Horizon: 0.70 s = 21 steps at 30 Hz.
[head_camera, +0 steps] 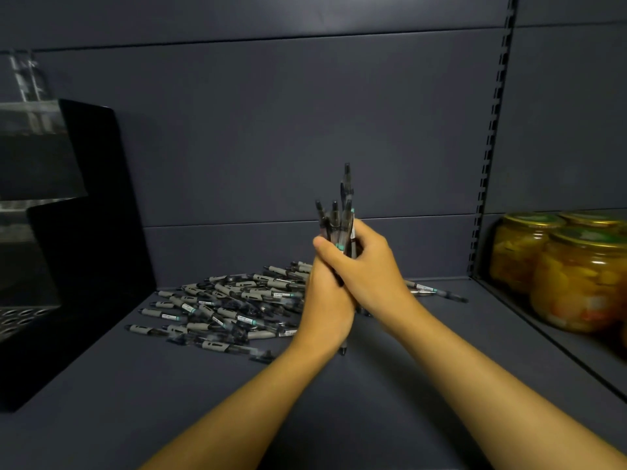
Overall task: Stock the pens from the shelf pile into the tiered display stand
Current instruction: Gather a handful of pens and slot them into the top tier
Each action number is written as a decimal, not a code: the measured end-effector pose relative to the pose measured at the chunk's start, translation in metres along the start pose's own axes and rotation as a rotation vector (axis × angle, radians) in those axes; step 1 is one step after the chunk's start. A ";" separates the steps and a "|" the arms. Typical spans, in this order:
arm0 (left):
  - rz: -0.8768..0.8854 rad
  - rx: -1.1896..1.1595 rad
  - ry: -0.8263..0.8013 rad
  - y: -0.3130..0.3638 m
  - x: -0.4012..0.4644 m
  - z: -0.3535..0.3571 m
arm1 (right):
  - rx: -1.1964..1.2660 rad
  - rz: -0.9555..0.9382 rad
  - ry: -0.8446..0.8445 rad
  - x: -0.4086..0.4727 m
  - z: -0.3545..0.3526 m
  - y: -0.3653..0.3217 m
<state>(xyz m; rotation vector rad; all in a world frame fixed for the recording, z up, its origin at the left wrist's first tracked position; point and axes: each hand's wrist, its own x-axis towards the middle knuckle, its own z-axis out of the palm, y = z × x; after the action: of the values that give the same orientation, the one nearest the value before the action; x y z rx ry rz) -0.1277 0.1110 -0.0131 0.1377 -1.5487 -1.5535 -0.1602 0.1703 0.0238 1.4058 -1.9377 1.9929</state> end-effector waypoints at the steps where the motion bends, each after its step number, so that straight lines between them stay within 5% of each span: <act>1: 0.002 -0.007 -0.012 -0.002 -0.001 -0.003 | 0.004 0.005 -0.001 -0.001 0.001 0.002; 7: -0.101 0.060 -0.165 -0.015 -0.014 -0.012 | -0.031 0.060 0.006 -0.012 0.001 0.021; 9: -0.054 0.166 -0.024 -0.025 -0.012 -0.012 | -0.038 0.078 -0.016 -0.015 0.002 0.028; 15: -0.030 0.356 -0.120 -0.024 -0.019 -0.015 | -0.042 0.132 0.003 -0.018 0.003 0.040; 21: -0.070 0.248 -0.056 -0.025 -0.019 -0.014 | -0.004 0.104 -0.038 -0.019 0.004 0.039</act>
<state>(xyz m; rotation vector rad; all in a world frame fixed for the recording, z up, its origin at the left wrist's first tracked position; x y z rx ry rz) -0.1201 0.1077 -0.0465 0.2924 -1.7946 -1.4245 -0.1692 0.1684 -0.0186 1.3786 -2.0702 2.0184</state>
